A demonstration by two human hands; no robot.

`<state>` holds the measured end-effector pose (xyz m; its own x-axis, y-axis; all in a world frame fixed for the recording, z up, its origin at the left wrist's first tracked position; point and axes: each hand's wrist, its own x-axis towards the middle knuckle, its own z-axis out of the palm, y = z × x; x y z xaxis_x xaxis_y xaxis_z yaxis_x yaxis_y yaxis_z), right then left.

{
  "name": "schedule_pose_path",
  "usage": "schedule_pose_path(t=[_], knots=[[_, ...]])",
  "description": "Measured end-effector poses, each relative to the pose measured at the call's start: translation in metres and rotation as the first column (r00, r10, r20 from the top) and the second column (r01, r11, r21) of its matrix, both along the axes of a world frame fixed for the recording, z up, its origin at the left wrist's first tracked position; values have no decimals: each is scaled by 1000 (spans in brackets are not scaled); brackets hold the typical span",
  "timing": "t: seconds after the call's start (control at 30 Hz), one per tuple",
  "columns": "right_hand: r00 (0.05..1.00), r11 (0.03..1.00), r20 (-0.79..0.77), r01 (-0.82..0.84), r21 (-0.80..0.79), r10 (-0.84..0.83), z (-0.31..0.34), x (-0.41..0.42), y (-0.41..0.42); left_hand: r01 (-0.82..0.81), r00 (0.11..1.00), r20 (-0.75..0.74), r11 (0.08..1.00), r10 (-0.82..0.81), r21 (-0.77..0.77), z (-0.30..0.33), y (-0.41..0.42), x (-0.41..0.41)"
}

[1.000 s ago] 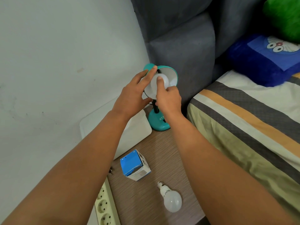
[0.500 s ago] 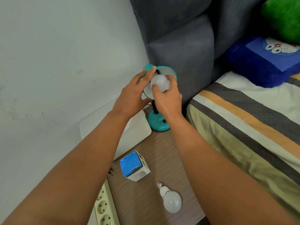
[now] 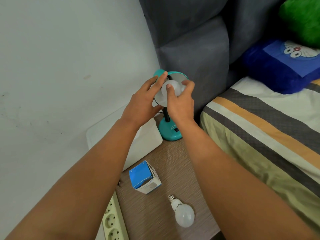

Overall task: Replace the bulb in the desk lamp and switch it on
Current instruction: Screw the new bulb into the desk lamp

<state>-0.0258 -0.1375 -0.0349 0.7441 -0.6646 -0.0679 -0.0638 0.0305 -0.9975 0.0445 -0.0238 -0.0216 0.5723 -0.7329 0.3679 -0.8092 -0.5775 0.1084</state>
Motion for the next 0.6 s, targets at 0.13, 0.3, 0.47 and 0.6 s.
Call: schedule_pose_path(t=[0.13,0.3,0.47,0.6], knots=[[999,997,40,-34,-68,37,-4,0,-3,-2,1000,-5,1000,1,-7,-1,0,1],[998,991,26,-61,-118,64,-4,-1,-5,-10,1000,-6,1000,10,-2,-2,0,2],[966,992,-226,-129,-8,123,-3,6,-7,-14,1000,-7,1000,14,14,-2,0,1],[976,995,-196,-89,48,97,-5,6,-5,-10,1000,-8,1000,10,5,-2,1,1]])
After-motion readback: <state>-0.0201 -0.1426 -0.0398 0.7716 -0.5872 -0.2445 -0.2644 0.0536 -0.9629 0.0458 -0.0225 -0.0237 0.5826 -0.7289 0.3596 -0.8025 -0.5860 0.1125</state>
